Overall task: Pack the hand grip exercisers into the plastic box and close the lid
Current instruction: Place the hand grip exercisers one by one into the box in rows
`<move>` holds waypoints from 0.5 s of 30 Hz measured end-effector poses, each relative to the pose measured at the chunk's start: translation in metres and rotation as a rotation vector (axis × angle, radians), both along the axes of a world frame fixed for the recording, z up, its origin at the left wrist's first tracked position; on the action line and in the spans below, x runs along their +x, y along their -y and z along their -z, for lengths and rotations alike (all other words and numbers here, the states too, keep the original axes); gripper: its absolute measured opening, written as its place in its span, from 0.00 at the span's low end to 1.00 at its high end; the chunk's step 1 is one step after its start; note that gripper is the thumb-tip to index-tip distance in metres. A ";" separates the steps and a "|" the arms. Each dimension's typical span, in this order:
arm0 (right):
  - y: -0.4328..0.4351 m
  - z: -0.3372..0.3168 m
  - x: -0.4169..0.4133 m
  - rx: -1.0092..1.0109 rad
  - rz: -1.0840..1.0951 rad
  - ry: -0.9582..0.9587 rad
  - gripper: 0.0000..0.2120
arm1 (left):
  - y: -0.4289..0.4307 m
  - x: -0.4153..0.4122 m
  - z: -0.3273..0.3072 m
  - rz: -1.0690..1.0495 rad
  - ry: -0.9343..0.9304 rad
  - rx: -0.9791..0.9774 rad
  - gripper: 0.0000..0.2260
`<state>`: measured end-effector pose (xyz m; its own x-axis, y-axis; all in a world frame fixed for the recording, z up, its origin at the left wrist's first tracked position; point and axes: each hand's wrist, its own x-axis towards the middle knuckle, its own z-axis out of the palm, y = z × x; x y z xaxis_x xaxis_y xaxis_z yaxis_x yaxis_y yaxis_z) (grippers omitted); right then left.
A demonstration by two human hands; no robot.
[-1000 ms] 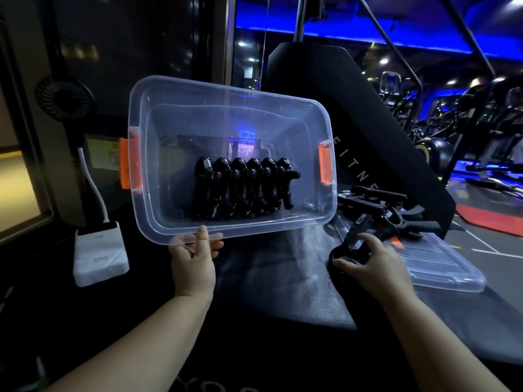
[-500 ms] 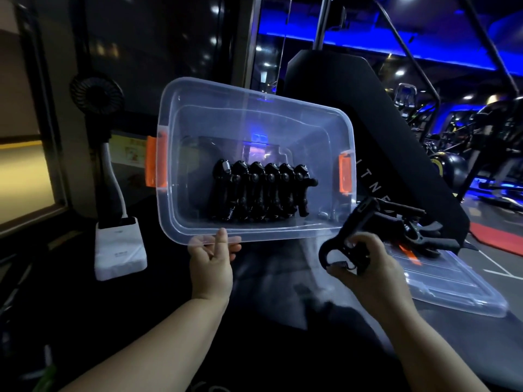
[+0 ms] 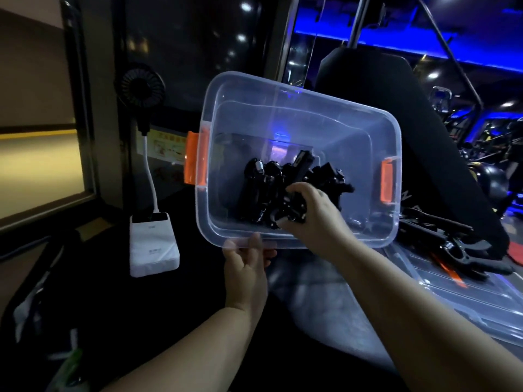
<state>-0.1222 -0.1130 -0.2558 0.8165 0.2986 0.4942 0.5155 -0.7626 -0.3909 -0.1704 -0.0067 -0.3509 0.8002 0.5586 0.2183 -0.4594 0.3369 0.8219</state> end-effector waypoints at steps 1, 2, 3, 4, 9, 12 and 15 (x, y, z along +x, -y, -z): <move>-0.008 0.001 0.006 -0.020 -0.022 -0.019 0.30 | 0.000 0.001 0.001 -0.003 0.001 -0.004 0.05; -0.016 0.003 0.012 -0.045 -0.040 -0.037 0.30 | 0.000 0.001 0.003 -0.005 0.000 -0.009 0.05; -0.023 0.004 0.018 -0.075 -0.052 -0.056 0.31 | 0.000 0.002 0.004 -0.005 -0.001 -0.009 0.04; -0.029 0.005 0.023 -0.104 -0.055 -0.074 0.31 | 0.000 0.003 0.004 -0.002 -0.005 -0.007 0.04; -0.056 0.002 0.045 -0.216 -0.053 -0.133 0.32 | 0.000 0.004 0.005 0.021 -0.003 -0.068 0.03; -0.068 0.000 0.055 -0.277 -0.056 -0.153 0.33 | -0.001 0.003 0.004 0.062 0.034 -0.095 0.04; -0.080 -0.001 0.063 -0.367 -0.059 -0.142 0.31 | -0.001 0.001 0.006 0.077 0.069 -0.090 0.12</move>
<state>-0.0596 -0.0333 -0.2552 0.8451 0.4828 0.2296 0.5231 -0.8355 -0.1683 -0.1693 -0.0060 -0.3566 0.8264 0.5158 0.2260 -0.4835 0.4441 0.7543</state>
